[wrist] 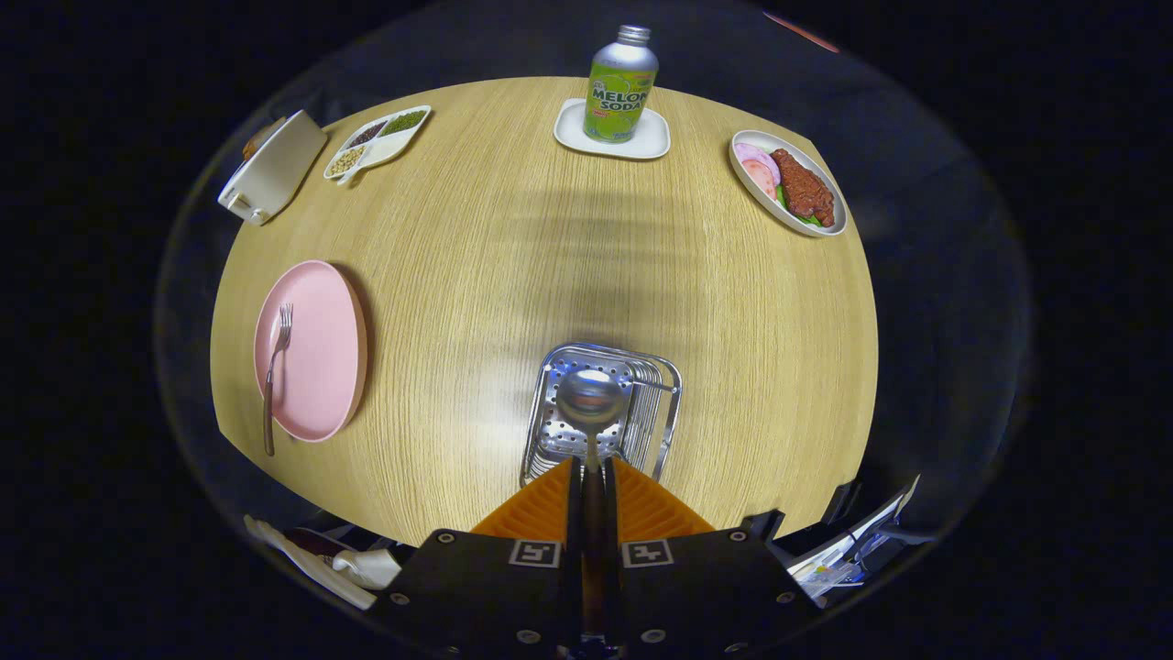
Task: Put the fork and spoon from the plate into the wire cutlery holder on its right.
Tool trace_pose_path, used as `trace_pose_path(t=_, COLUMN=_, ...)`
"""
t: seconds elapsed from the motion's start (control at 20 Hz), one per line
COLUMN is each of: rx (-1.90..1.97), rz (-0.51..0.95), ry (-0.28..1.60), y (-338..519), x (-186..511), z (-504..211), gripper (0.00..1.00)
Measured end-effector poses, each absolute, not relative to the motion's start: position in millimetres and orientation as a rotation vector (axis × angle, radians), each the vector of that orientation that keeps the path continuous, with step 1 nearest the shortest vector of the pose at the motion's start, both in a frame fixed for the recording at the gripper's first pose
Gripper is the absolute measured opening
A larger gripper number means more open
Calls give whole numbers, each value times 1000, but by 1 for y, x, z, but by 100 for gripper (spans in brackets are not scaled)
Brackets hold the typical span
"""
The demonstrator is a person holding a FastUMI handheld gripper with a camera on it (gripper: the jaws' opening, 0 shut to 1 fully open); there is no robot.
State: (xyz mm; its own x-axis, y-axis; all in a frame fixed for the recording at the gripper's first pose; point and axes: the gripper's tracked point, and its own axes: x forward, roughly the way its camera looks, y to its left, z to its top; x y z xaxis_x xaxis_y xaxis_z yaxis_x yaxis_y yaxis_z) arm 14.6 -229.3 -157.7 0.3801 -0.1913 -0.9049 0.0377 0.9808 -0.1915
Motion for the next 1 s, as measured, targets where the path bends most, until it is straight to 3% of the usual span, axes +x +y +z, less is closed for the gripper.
trace_pose_path(t=0.2, rx=-117, rz=-160, ry=1118, y=-230, x=19, z=-145, gripper=17)
trace_pose_path(t=0.4, rx=-91, rz=-161, ry=996, y=-218, x=27, z=-124, gripper=35)
trace_pose_path(t=0.65, rx=-81, rz=-180, ry=778, y=-186, x=35, z=-90, gripper=81)
trace_pose_path(t=0.75, rx=-68, rz=-182, ry=708, y=-168, x=38, z=-82, gripper=95)
trace_pose_path(t=1.0, rx=-53, rz=-144, ry=600, y=-110, x=47, z=-87, gripper=99)
